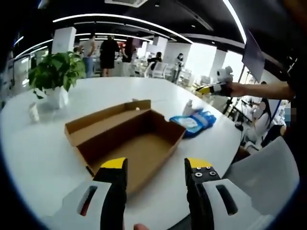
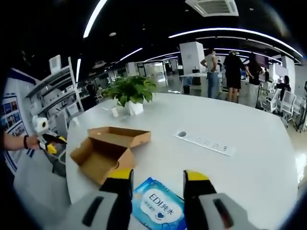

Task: Operate the shoe box by opening the lid, removing the specified soft item, and placing it in the target area until the item is outside and the box remains undamaged.

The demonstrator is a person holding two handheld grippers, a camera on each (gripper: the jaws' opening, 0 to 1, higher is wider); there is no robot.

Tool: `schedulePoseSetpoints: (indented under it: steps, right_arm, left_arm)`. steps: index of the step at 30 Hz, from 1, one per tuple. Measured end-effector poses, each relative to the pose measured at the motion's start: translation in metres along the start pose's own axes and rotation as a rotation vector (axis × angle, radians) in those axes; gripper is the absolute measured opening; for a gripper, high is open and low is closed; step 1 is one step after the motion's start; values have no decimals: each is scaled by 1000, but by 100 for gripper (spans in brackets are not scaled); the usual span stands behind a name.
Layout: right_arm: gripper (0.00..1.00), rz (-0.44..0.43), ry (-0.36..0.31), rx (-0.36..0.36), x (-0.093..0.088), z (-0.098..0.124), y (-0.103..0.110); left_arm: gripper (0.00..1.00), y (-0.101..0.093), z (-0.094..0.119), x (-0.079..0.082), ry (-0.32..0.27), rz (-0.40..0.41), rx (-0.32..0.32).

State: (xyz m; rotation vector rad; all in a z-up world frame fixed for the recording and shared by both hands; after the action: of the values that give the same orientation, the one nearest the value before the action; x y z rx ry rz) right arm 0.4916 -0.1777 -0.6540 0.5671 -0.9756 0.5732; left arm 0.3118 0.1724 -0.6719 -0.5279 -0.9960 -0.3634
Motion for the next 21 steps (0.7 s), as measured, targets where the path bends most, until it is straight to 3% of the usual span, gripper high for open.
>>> schedulePoseSetpoints:
  steps: [10, 14, 21]
  right_arm:
    - [40, -30, -32, 18, -4, -1, 33]
    - [41, -16, -41, 34, -5, -3, 53]
    - [43, -44, -66, 67, -8, -9, 84]
  left_arm:
    - [49, 0, 4, 4, -34, 8, 10]
    - [50, 0, 6, 12, -81, 44, 30]
    - [53, 0, 7, 22, -99, 39, 32]
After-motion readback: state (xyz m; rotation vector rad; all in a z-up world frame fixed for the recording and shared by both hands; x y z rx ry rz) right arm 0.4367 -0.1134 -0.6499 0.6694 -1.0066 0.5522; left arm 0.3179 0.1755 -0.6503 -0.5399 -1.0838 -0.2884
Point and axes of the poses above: the point that each gripper's makers call its tool centre point, and the gripper's own axes: z roughly backward along the fingers, y roughly to its left, x roughly out of its top, the point moved 2 cm from there along z, roughly backward along the fingers, and after that the axes turned 4 degrees about -y, right-handed, at the moved point
